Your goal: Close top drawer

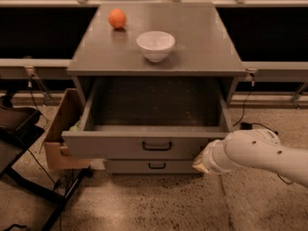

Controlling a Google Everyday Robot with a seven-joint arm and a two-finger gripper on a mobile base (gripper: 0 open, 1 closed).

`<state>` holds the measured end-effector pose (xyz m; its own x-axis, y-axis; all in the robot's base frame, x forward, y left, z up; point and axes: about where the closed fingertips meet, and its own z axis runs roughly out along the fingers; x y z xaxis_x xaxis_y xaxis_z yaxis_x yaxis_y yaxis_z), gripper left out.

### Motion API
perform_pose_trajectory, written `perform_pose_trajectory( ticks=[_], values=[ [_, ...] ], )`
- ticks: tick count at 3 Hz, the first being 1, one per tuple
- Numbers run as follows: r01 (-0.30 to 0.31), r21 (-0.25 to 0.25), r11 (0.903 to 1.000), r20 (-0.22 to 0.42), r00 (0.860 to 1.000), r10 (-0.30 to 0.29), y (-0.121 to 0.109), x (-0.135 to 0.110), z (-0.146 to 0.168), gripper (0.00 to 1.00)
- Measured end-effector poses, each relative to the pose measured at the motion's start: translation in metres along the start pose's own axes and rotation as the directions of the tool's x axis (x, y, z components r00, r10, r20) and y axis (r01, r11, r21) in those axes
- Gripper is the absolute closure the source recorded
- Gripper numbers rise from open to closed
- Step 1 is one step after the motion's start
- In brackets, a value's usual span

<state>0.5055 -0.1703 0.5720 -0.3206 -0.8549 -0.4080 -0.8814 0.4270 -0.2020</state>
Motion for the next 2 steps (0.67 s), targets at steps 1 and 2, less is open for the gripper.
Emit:
perform_pose_trajectory(
  ticks=[1,2],
  values=[
    [0.000,0.000,1.0000,0.000,1.000,0.000,0.000,0.000,0.000,1.00],
    [0.009,-0.013,0.9999,0.027,1.000,-0.009,-0.016,-0.003,0.014,1.00]
  ],
)
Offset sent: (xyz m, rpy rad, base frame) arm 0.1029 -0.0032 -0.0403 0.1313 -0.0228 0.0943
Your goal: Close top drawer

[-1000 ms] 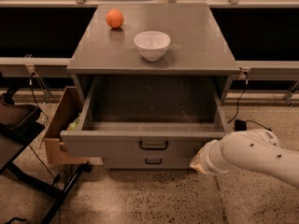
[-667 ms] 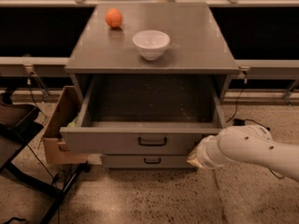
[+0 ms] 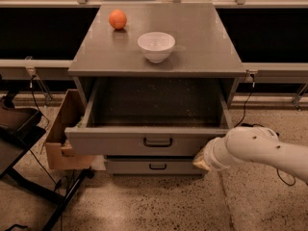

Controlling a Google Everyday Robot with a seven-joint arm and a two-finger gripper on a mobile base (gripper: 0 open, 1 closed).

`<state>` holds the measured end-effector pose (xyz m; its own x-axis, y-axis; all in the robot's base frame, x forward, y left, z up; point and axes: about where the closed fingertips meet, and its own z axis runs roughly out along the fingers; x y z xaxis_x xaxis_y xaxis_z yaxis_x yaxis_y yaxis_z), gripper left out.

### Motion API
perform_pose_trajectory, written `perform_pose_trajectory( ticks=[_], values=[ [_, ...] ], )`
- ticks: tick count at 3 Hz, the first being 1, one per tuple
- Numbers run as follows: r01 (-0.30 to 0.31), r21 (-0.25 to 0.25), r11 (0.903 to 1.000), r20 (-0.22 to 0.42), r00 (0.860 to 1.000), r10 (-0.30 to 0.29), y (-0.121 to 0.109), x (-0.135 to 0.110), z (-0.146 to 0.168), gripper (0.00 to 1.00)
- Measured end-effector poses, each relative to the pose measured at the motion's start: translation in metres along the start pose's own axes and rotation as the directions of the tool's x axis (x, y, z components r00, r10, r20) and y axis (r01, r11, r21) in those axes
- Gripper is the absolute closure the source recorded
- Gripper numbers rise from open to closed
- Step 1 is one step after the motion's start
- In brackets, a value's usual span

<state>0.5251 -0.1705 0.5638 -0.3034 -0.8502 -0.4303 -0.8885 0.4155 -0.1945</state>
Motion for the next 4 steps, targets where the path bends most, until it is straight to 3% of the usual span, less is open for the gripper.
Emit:
perform_pose_trajectory(
  ticks=[3,4],
  values=[
    [0.032,-0.049,0.9983,0.026,0.999,-0.031,-0.033,-0.004,0.031,1.00],
    [0.045,-0.056,0.9974,0.034,0.998,-0.043,-0.054,-0.010,0.038,1.00]
  ],
)
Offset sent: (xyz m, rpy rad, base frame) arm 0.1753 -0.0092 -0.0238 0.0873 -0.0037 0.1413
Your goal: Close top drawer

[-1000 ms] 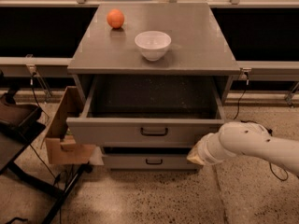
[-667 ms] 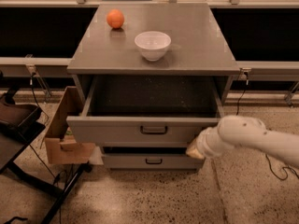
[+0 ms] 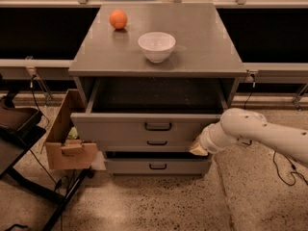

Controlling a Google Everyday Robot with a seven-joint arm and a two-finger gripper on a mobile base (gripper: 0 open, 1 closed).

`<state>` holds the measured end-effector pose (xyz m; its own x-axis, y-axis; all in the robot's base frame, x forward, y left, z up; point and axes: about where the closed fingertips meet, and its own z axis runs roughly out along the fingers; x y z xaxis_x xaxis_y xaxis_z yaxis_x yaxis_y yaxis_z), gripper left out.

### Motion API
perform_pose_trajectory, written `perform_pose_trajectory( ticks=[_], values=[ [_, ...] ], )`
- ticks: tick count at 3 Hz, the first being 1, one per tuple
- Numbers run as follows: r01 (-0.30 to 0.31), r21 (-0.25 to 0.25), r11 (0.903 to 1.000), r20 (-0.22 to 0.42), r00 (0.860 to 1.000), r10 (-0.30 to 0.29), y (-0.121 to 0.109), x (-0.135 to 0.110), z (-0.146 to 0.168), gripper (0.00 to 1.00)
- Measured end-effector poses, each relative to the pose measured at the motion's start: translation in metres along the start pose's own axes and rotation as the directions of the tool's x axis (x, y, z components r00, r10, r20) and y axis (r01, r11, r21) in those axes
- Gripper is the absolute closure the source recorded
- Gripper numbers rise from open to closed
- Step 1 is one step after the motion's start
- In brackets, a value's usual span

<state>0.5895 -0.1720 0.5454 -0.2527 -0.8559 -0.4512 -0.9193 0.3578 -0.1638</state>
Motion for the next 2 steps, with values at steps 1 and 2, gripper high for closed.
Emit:
perform_pose_trajectory(
  ticks=[1,2],
  values=[
    [0.006,-0.008,0.9999,0.002,1.000,-0.006,-0.006,-0.001,0.004,1.00],
    [0.028,-0.021,0.9994,0.001,1.000,-0.028,-0.038,-0.012,0.014,1.00]
  ],
)
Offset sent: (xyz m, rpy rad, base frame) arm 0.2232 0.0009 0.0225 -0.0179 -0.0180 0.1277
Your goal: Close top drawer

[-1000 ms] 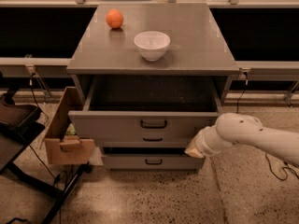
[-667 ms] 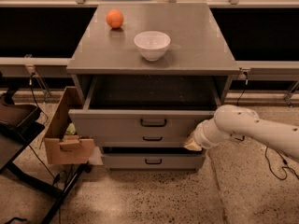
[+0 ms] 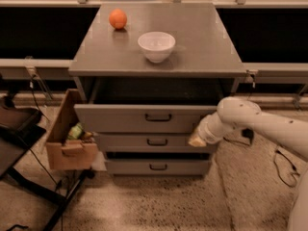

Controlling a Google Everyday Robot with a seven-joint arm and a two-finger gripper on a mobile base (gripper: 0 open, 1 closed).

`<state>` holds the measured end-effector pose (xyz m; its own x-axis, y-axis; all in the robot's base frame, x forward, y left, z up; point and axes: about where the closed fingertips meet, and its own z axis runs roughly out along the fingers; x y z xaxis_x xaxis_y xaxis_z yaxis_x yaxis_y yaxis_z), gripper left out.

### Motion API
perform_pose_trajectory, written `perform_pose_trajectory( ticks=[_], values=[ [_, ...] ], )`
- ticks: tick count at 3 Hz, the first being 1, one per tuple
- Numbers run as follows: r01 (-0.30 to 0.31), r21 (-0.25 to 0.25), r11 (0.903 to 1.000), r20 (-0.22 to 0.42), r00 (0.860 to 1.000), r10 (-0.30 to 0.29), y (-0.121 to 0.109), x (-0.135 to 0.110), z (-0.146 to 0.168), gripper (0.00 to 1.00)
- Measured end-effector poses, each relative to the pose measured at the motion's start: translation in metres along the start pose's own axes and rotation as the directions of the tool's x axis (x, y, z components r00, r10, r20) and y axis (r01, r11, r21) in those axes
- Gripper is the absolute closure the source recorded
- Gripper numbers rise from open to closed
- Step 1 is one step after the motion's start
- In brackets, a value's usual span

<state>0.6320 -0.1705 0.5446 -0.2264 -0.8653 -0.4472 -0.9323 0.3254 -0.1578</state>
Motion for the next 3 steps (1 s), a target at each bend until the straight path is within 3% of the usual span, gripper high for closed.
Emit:
perform_pose_trajectory(
  ticks=[1,2,3],
  values=[
    [0.003,-0.005,1.0000,-0.002,1.000,-0.003,0.000,0.000,0.002,1.00],
    [0.024,-0.004,0.9997,-0.001,1.000,-0.024,-0.027,-0.011,0.006,1.00],
    [0.028,-0.004,0.9996,-0.002,1.000,-0.028,-0.030,-0.012,0.007,1.00]
  ],
)
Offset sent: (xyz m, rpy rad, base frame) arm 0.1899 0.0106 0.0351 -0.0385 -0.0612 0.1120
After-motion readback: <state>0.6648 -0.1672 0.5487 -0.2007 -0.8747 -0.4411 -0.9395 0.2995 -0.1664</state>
